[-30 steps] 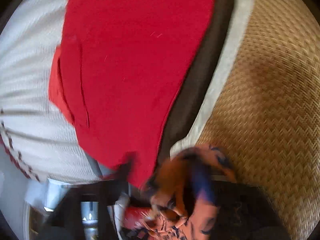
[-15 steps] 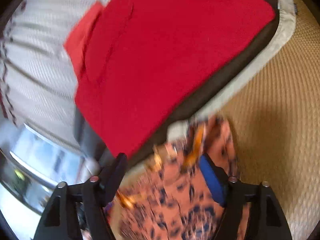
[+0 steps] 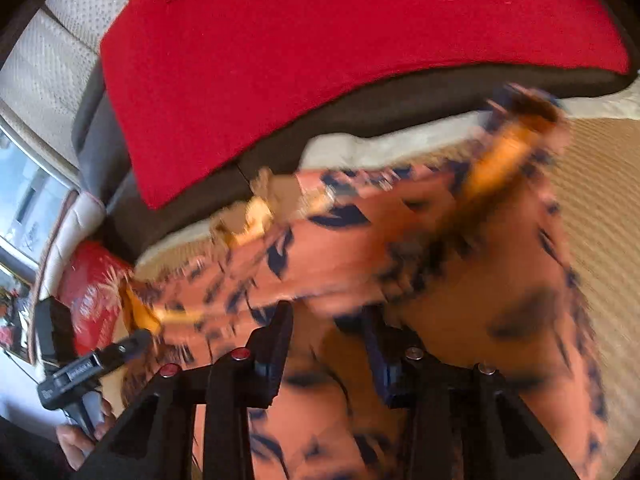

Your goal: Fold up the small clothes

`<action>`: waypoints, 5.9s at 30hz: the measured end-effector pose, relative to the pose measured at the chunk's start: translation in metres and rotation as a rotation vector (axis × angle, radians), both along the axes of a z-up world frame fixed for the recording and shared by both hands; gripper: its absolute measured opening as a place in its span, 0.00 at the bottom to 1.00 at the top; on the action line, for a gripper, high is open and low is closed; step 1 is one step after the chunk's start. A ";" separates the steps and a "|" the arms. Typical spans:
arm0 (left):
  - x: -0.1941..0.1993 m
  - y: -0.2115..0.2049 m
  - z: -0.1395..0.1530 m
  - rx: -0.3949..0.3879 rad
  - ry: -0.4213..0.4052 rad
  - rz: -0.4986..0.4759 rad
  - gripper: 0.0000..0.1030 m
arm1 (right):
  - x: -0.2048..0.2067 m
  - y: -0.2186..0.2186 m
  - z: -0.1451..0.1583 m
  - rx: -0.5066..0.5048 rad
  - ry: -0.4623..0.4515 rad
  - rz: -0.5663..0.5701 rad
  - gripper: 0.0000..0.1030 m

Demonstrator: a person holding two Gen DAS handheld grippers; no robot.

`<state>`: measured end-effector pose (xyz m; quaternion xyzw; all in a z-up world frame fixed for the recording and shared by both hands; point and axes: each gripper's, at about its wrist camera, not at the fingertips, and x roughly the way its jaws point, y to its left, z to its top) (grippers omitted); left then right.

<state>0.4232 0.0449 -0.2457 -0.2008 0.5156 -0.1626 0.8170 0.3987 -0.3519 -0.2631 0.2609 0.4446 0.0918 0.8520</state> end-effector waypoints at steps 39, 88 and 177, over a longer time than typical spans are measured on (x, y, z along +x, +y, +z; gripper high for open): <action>-0.117 0.071 -0.002 0.126 -0.005 0.244 0.68 | -0.129 -0.063 0.017 0.153 -0.025 -0.153 0.63; -0.192 0.109 0.019 -0.018 -0.093 0.384 0.39 | -0.205 -0.078 0.014 0.112 -0.133 -0.658 0.32; -0.152 0.080 -0.012 -0.001 -0.012 0.432 0.69 | -0.080 0.090 -0.030 -0.011 0.000 -0.055 0.32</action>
